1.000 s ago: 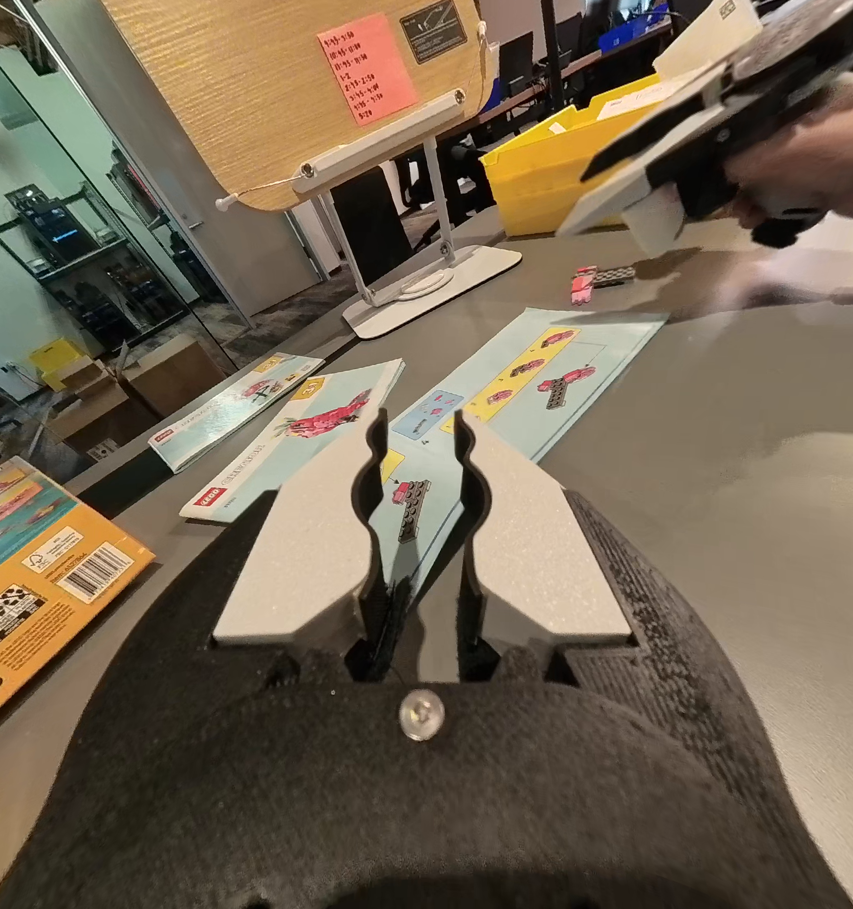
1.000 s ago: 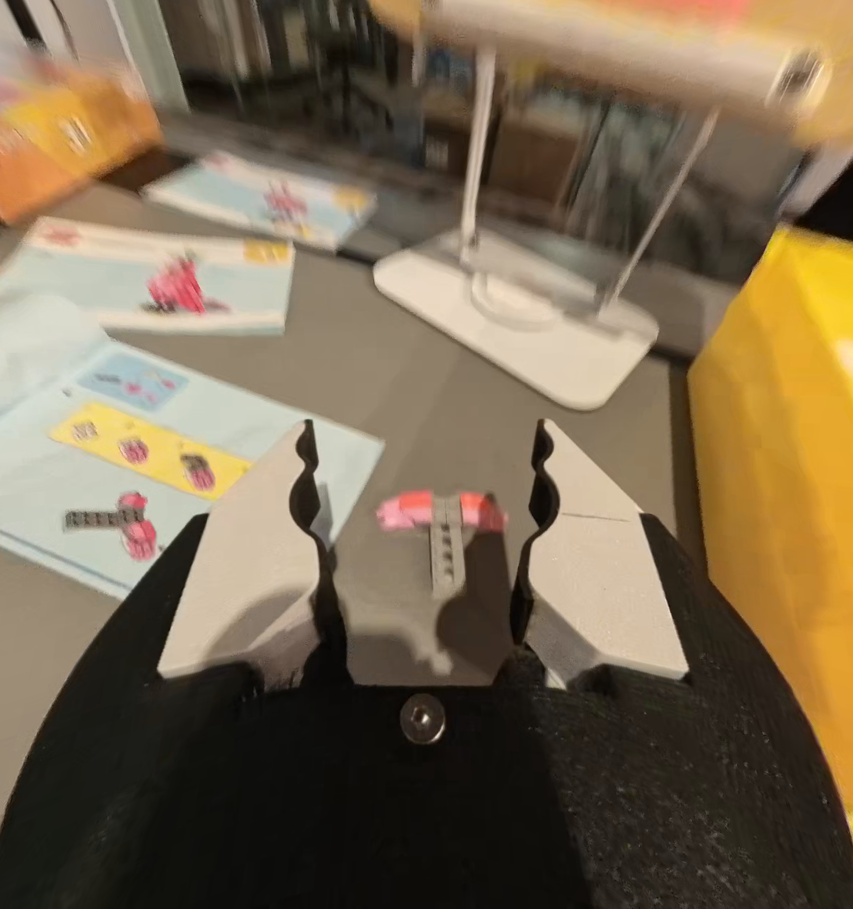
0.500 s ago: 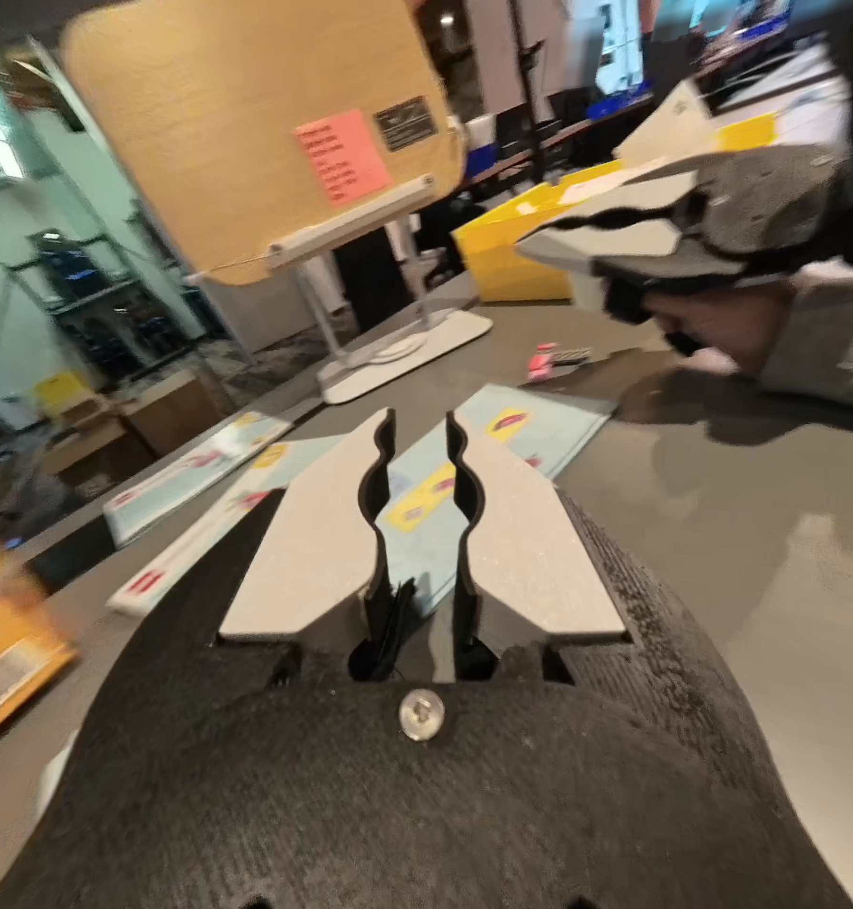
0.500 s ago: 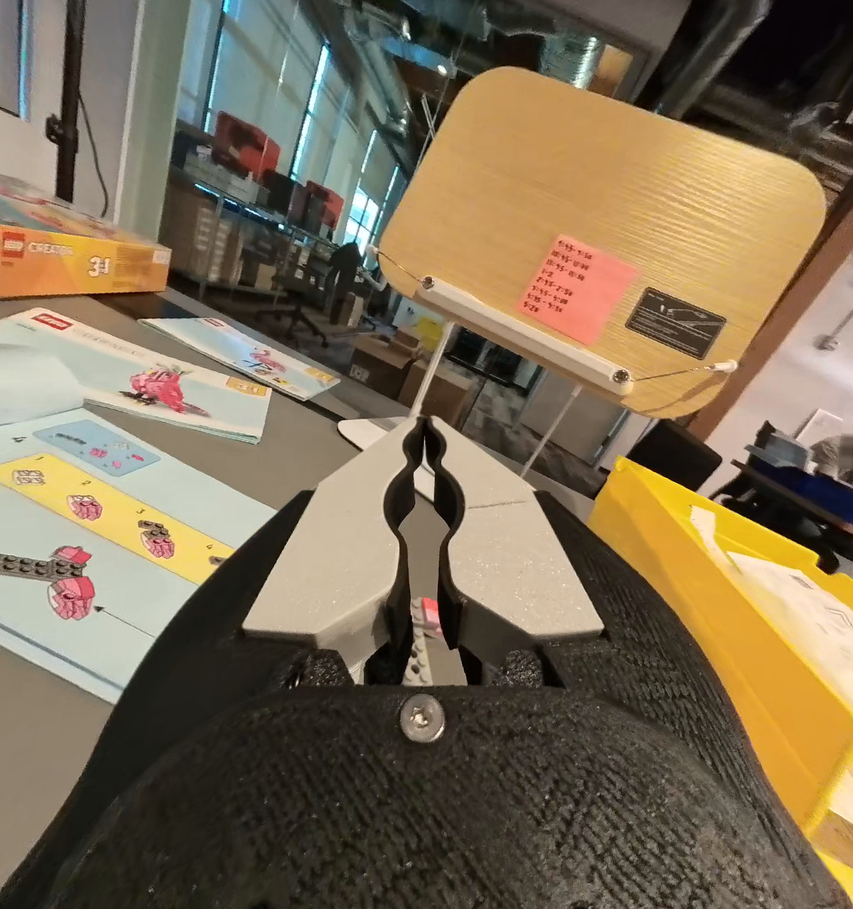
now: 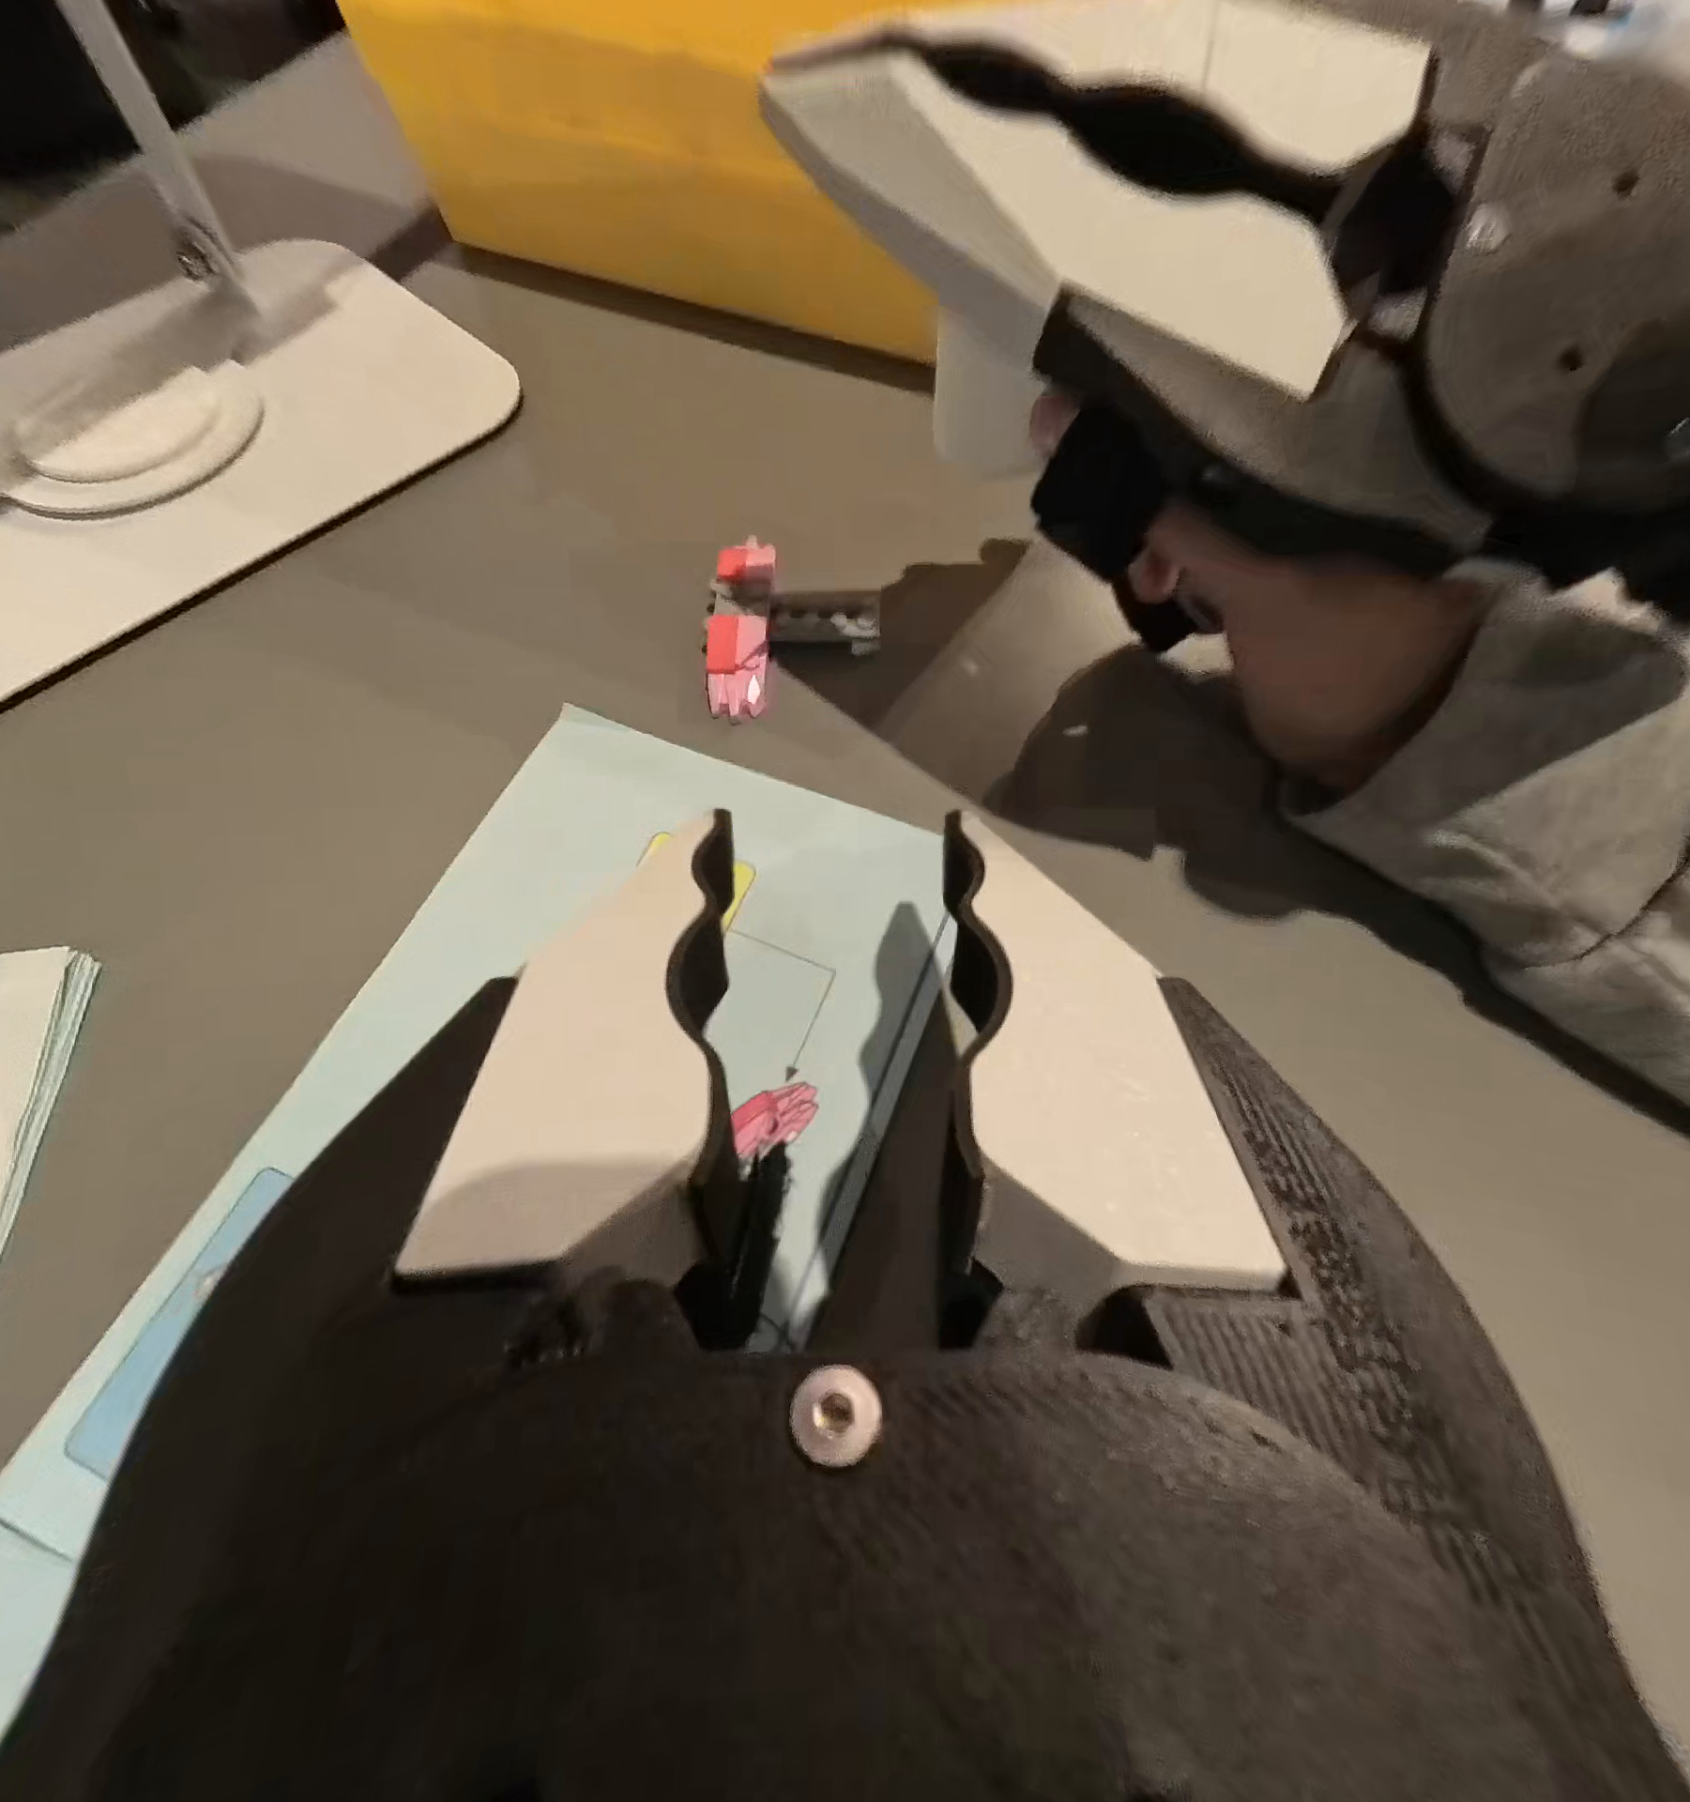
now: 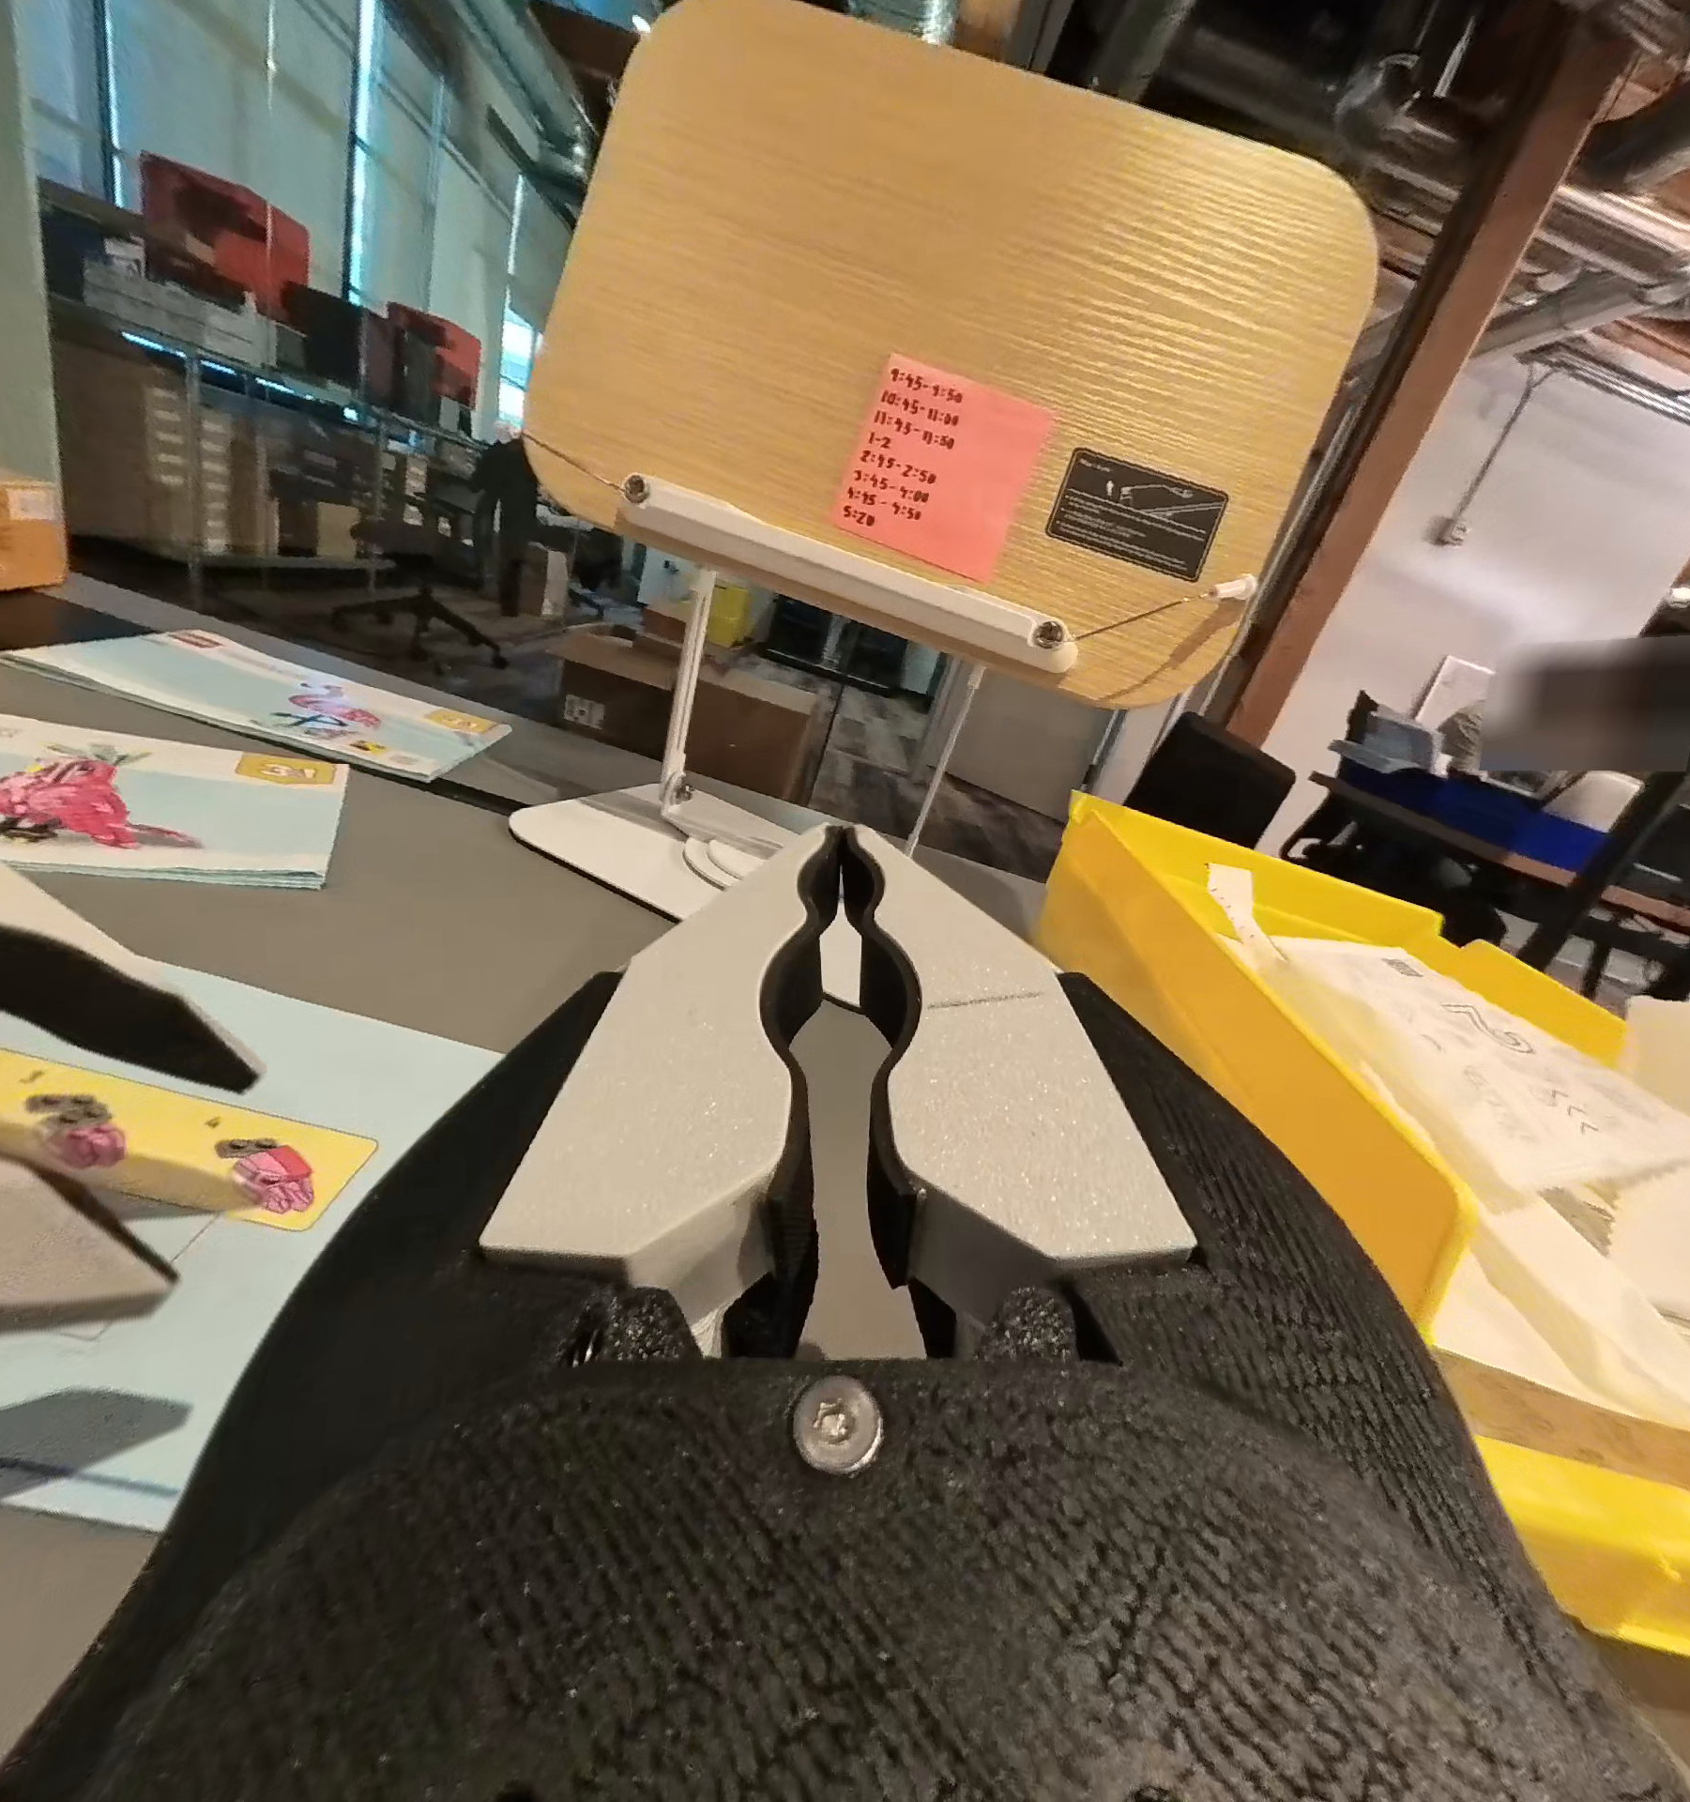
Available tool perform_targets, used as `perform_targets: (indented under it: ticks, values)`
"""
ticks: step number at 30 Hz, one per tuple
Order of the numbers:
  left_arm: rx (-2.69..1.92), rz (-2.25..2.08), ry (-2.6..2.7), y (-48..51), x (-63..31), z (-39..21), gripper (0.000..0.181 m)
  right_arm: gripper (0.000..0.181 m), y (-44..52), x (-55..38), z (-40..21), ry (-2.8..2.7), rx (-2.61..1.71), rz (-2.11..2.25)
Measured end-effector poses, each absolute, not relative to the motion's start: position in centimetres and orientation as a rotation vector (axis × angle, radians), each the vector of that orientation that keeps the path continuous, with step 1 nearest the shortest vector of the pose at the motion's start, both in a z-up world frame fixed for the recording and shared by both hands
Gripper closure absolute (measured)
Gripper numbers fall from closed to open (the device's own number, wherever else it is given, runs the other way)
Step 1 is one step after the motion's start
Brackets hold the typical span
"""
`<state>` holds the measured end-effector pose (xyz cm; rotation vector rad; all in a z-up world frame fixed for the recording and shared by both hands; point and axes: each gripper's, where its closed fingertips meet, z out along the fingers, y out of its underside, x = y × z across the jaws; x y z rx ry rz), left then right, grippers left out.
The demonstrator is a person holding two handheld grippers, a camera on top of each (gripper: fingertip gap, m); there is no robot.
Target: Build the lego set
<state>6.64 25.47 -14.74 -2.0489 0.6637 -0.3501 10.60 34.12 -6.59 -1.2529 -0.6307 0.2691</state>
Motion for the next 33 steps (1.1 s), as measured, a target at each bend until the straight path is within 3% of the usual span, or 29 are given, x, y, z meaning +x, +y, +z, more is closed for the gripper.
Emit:
perform_targets:
  ticks: [9,16,22,33]
  values:
    - [-2.091,-0.480,0.832,24.6,7.8,-17.3,0.138,0.181,34.0,10.1,-6.7,-0.642,-1.268,0.356]
    - [-2.127,-0.500,0.927,24.0,8.4,-18.4,0.123,0.181,33.7,9.4,-6.9,-0.679,-1.269,0.360]
    - [-2.141,-0.395,0.880,24.9,7.6,-18.6,0.143,0.181,33.6,9.1,-7.1,-0.700,-1.278,0.374]
    - [-2.175,-0.612,0.743,24.9,7.4,-17.9,0.156,0.181,33.8,8.9,-7.5,-0.685,-1.405,0.442]
